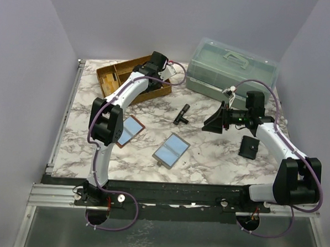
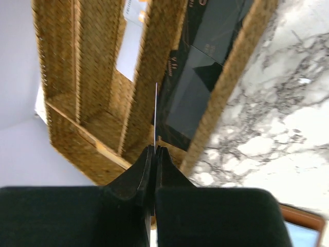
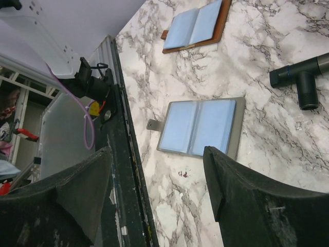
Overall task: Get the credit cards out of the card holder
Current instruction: Place the credit card in the storage box.
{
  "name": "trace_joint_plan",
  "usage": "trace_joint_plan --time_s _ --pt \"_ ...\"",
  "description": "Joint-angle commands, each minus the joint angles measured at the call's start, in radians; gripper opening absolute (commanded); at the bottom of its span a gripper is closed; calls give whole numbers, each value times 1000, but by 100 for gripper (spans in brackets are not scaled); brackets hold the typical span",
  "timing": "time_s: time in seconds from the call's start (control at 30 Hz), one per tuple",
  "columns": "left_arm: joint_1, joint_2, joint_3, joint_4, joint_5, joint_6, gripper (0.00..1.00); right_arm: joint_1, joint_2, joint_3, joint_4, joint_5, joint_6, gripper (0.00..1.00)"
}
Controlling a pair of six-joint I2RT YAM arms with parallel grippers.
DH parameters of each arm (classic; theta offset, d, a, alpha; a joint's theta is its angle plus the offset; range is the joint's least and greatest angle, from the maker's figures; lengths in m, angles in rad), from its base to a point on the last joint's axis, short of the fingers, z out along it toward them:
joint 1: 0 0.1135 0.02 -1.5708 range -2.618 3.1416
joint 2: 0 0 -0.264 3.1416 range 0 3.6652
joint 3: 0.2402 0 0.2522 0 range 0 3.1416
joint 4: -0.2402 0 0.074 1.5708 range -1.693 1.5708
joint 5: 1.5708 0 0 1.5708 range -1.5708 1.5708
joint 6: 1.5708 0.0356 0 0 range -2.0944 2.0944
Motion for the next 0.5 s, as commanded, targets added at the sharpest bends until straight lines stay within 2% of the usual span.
trace_joint_plan --time_s 0.0,0.23,0.47 --pt "29 84 150 -102 30 183 0 2 -11 -13 25 -11 5 78" --pt "79 160 227 -193 207 269 0 2 -1 -17 32 -16 4 78" --pt "112 182 241 -210 367 307 0 2 9 -22 39 -21 4 78"
